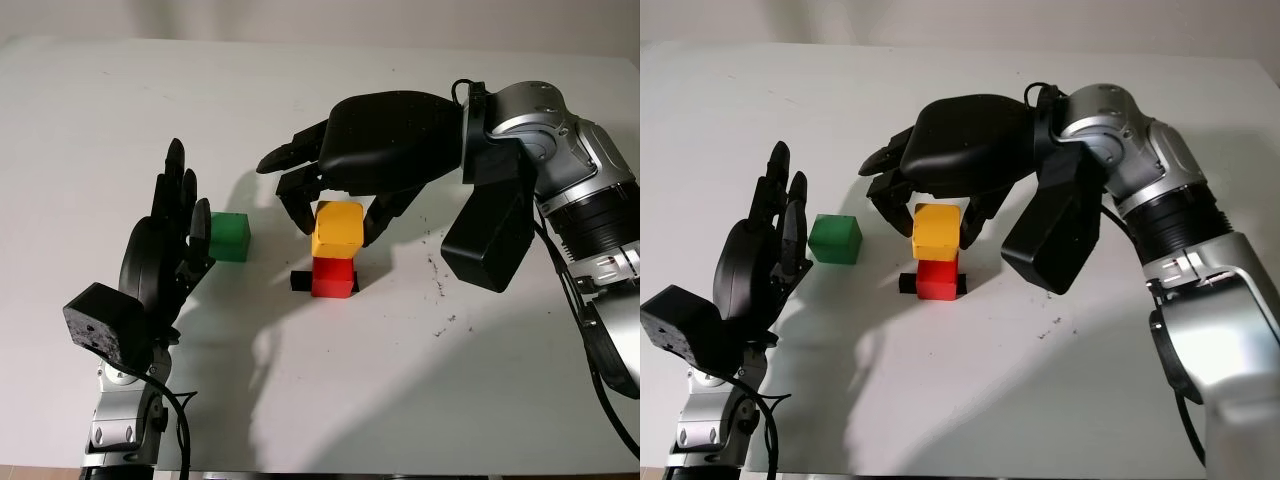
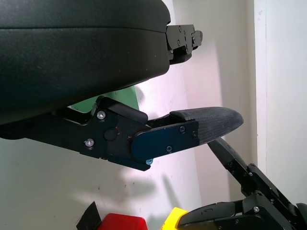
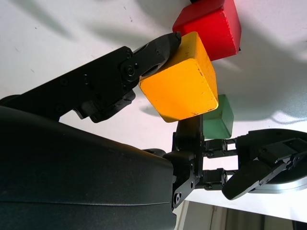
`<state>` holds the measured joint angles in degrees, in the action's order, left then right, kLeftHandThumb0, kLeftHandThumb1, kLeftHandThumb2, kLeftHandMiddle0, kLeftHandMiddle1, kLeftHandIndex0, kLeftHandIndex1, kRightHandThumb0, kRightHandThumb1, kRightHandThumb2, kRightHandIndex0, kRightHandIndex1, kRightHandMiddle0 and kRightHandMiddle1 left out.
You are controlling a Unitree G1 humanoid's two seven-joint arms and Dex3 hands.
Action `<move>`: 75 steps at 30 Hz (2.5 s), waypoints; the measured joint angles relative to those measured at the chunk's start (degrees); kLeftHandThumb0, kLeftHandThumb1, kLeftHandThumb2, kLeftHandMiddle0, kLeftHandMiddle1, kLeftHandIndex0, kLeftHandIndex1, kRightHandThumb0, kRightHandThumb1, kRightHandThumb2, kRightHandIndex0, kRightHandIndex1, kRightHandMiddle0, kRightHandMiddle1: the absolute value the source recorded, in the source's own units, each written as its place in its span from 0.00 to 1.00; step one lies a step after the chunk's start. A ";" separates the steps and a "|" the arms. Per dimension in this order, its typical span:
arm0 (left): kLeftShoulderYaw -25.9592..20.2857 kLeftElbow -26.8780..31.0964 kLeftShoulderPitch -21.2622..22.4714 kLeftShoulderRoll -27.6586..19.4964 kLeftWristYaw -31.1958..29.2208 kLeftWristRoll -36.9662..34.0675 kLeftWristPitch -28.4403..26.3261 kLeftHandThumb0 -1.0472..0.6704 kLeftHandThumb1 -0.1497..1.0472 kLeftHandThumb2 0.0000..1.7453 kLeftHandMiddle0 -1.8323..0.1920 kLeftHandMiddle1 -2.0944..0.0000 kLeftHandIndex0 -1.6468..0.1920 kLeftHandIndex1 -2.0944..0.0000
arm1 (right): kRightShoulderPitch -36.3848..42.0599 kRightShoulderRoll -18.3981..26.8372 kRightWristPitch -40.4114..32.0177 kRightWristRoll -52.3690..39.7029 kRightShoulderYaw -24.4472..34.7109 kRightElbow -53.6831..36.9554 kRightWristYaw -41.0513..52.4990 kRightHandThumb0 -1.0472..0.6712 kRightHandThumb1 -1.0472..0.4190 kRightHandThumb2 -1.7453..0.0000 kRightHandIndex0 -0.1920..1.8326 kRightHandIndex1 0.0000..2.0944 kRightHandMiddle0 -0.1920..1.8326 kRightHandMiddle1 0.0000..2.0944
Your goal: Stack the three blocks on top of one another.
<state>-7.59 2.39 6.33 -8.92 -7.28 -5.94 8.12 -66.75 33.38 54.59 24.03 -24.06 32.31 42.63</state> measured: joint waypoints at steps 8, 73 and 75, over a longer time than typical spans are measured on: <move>-0.01 0.02 0.00 0.00 -0.25 -0.18 -0.21 0.18 1.00 0.35 0.97 0.97 0.97 0.98 | 0.82 -0.84 -0.46 -0.61 -0.05 1.05 -0.14 0.40 0.03 0.97 0.24 0.03 0.29 0.69; 0.28 1.27 -1.50 0.77 0.74 0.02 -0.85 0.17 1.00 0.34 0.95 0.97 0.96 0.97 | 2.59 -1.12 0.99 0.24 -0.89 3.07 -0.86 0.37 0.05 0.97 0.22 0.02 0.28 0.69; 0.29 1.27 -1.50 0.84 0.86 0.04 -0.95 0.17 1.00 0.34 0.95 0.97 0.96 0.97 | 2.58 -1.26 1.01 0.17 -0.90 3.36 -0.82 0.37 0.04 0.97 0.22 0.02 0.28 0.69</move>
<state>-7.30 3.66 4.83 -8.08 -6.43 -5.90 7.17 -64.16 32.13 55.61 24.20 -24.96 35.66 41.81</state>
